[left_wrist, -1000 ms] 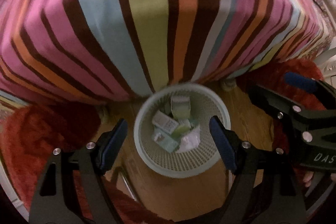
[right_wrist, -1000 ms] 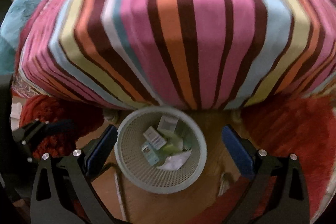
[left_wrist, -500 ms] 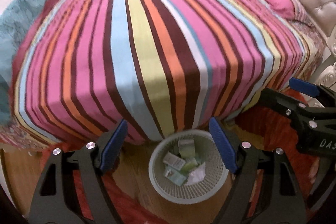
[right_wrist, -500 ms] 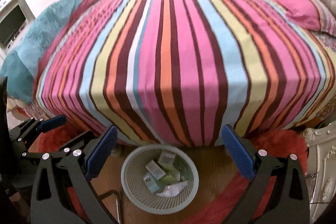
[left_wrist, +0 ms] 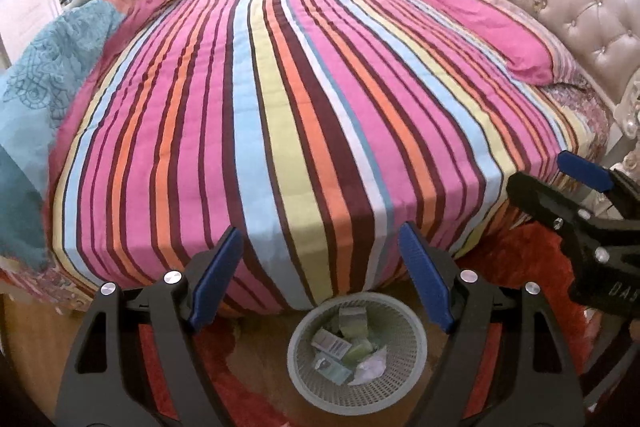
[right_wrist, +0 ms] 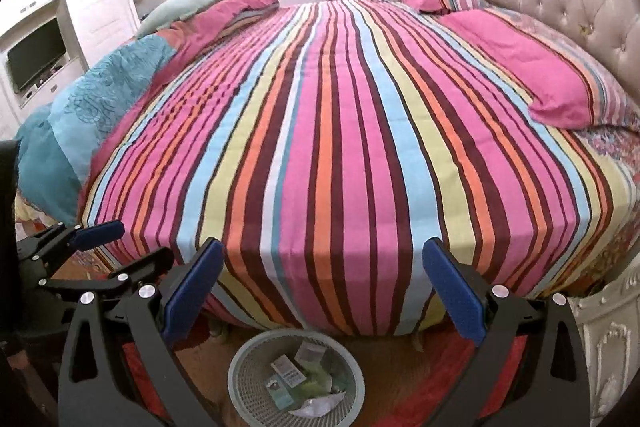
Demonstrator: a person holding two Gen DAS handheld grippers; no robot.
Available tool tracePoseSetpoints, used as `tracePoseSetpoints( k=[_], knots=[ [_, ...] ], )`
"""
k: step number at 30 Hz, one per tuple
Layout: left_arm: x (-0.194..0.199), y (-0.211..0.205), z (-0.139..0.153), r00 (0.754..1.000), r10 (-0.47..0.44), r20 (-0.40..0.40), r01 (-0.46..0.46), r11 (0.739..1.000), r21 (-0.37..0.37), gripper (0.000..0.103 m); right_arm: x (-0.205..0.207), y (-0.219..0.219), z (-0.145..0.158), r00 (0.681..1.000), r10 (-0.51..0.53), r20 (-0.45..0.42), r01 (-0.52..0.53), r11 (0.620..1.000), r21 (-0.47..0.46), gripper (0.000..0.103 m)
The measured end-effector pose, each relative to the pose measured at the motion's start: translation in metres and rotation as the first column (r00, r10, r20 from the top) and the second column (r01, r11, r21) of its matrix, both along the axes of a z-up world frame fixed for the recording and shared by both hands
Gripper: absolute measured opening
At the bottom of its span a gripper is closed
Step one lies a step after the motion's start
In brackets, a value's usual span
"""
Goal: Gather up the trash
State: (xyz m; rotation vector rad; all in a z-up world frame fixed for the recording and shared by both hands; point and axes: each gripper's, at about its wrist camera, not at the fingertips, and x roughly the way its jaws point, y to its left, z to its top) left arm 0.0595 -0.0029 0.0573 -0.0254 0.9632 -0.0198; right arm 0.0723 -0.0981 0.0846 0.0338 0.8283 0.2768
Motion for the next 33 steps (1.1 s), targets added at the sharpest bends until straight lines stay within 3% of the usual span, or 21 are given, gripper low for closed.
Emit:
tracePoseSetpoints(
  k=[10, 33],
  knots=[
    [0.013, 0.0, 0.01, 1.0, -0.011, 0.019, 0.011, 1.0, 0.002, 0.078, 0.012, 0.009, 0.013, 0.998, 0.036, 0.044, -0.036, 0.999, -0.004, 0.095],
    [0.021, 0.01, 0.025, 0.999, -0.012, 0.039, 0.011, 0.999, 0.038, 0.078, 0.019, 0.006, 0.018, 0.999, 0.033, 0.039, -0.033, 0.999, 0.01, 0.095]
  ],
)
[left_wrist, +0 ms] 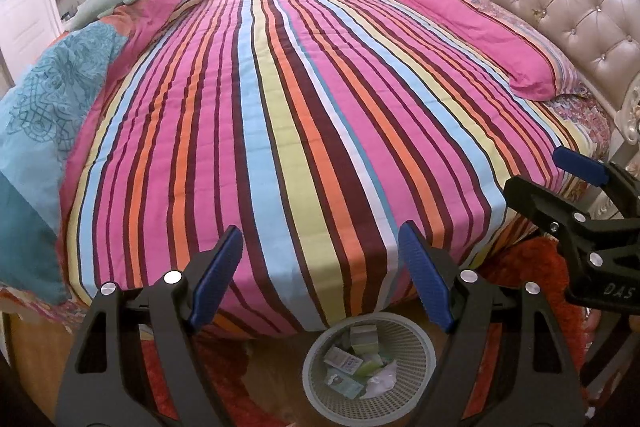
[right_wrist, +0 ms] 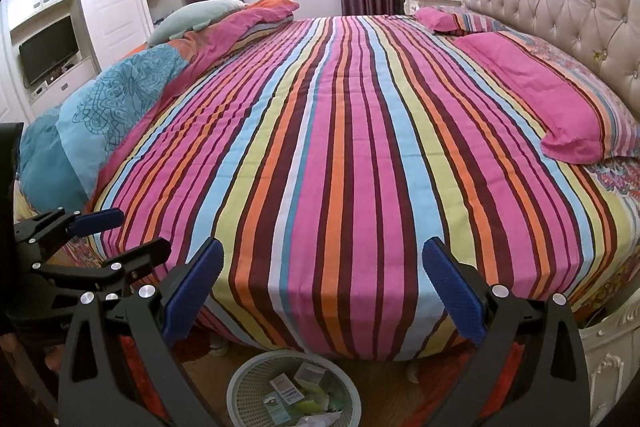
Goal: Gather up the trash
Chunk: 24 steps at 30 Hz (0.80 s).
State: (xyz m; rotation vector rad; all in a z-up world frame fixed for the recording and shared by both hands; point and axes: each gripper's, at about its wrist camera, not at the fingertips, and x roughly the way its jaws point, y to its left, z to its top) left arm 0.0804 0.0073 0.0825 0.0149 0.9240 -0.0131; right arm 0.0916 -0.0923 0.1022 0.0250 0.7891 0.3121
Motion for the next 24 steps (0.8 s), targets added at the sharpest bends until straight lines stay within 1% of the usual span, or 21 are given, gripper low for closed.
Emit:
tracePoseSetpoints(
  k=[10, 21, 24],
  knots=[
    [0.0011, -0.0001, -0.0033, 1.0, 0.003, -0.01, -0.003, 1.0, 0.017, 0.078, 0.0011, 0.0018, -0.0006, 1.0, -0.001, -0.011, 0.001, 1.0, -0.01, 0.095],
    [0.0017, 0.0006, -0.0045, 1.0, 0.005, -0.015, -0.005, 1.0, 0.014, 0.078, 0.0029, 0.0009, -0.0034, 1.0, -0.005, -0.016, 0.005, 1.0, -0.009, 0.095],
    [0.0017, 0.0007, -0.0046, 1.0, 0.005, -0.014, -0.005, 1.0, 0.023, 0.078, 0.0029, 0.001, -0.0041, 1.0, -0.005, -0.017, 0.005, 1.0, -0.01, 0.095]
  ],
)
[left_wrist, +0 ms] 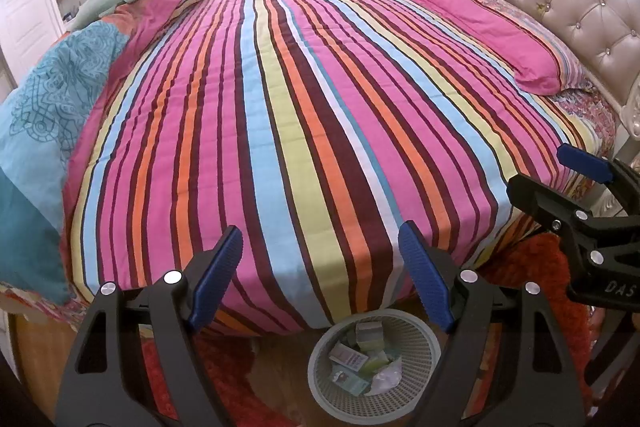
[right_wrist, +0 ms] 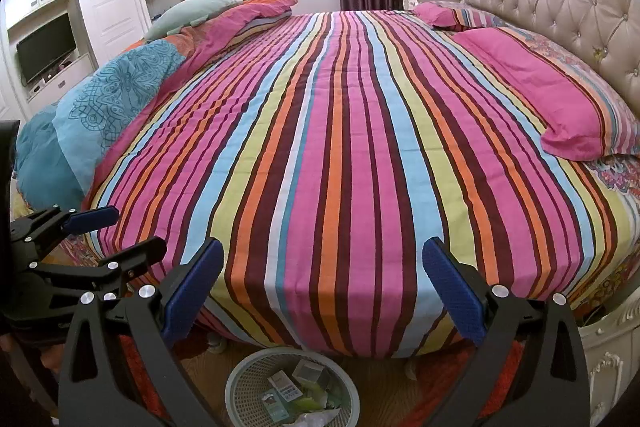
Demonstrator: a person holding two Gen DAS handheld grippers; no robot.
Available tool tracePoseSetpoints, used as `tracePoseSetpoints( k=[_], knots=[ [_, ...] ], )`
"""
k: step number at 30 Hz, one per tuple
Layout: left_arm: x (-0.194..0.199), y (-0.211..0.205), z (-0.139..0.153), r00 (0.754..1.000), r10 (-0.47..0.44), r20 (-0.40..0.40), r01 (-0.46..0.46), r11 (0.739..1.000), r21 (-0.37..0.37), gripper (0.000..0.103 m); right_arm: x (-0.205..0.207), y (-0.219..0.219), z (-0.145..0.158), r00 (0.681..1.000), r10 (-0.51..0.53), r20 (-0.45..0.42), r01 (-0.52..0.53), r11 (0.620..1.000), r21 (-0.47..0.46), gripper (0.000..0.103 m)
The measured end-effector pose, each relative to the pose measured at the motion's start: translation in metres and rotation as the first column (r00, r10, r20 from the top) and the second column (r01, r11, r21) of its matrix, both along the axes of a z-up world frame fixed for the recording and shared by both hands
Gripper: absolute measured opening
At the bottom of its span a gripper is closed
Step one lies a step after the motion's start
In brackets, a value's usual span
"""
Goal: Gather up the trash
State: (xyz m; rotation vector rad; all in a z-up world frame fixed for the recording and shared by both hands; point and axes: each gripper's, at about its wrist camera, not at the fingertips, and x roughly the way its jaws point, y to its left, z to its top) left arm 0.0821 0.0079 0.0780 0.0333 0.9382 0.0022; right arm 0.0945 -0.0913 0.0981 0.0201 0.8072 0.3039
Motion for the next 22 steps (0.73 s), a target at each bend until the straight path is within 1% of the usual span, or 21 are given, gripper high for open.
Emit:
tracePoseSetpoints(
  k=[7, 14, 19, 22],
  knots=[
    [0.0, -0.002, 0.0008, 1.0, 0.004, 0.009, -0.004, 1.0, 0.019, 0.078, 0.0005, 0.0004, -0.0029, 1.0, 0.004, -0.011, -0.004, 1.0, 0.003, 0.095],
    [-0.0021, -0.0005, 0.0053, 0.999, 0.021, 0.05, -0.023, 0.999, 0.046, 0.078, 0.0005, -0.002, -0.0037, 1.0, 0.002, -0.016, -0.002, 1.0, 0.007, 0.095],
    [-0.0011, 0.0016, 0.0066, 0.999, 0.026, 0.035, -0.027, 0.999, 0.028, 0.078, 0.0012, -0.0027, -0.0047, 1.0, -0.001, -0.022, 0.001, 1.0, 0.011, 0.095],
    [-0.001, 0.001, 0.0057, 0.999, 0.025, 0.024, -0.026, 0.999, 0.035, 0.078, 0.001, -0.0022, -0.0051, 1.0, 0.0, -0.025, 0.0, 1.0, 0.009, 0.095]
  ],
)
